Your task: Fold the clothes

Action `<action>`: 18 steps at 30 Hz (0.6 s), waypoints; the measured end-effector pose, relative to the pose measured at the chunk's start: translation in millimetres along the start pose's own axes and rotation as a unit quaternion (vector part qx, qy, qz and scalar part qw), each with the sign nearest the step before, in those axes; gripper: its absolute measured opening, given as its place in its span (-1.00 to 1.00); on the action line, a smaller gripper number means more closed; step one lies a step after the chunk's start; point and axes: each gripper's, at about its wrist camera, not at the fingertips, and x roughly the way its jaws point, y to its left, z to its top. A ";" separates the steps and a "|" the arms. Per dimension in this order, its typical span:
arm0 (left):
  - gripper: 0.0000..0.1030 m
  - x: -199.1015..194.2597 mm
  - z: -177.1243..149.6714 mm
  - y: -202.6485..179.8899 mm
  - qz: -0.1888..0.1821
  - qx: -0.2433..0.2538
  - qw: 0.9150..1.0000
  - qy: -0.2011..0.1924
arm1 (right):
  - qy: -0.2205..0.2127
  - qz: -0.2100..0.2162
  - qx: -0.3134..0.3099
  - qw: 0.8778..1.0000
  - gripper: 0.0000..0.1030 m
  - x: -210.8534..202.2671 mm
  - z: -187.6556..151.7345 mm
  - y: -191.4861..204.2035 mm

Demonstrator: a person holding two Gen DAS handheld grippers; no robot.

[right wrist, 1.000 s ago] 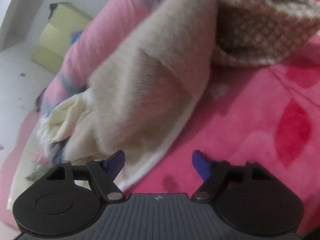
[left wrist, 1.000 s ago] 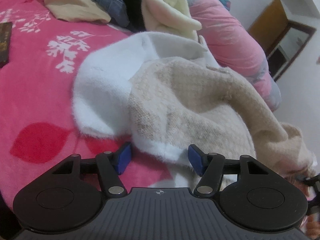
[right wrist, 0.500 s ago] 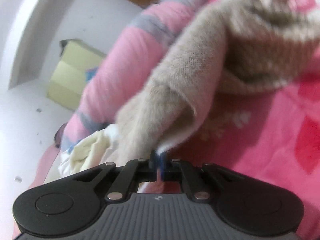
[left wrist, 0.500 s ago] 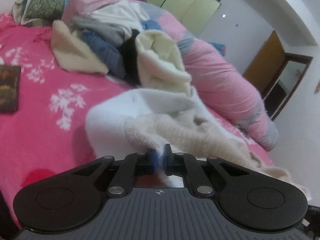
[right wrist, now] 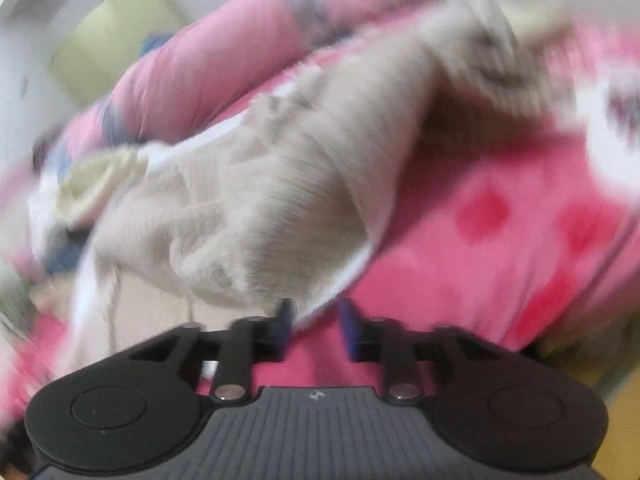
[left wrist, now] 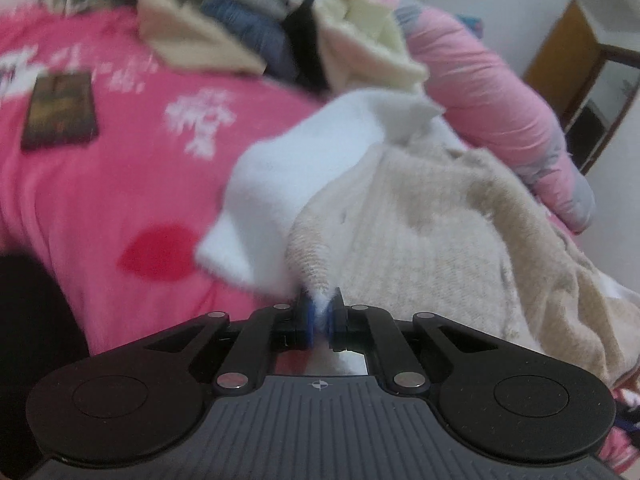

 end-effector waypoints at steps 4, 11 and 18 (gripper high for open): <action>-0.92 -12.2 -0.9 -33.3 -0.009 0.100 0.993 -0.068 | -0.010 0.014 -0.099 0.995 -0.13 -18.9 7.0 51.6; -0.68 -5.5 -12.4 -63.2 -0.052 0.185 0.980 -0.041 | -0.003 0.159 -0.151 0.976 0.18 19.0 25.5 154.0; -0.13 -32.6 -12.9 0.2 -0.076 0.105 0.991 -0.032 | 0.008 0.183 -0.333 0.925 0.23 66.1 -8.7 250.5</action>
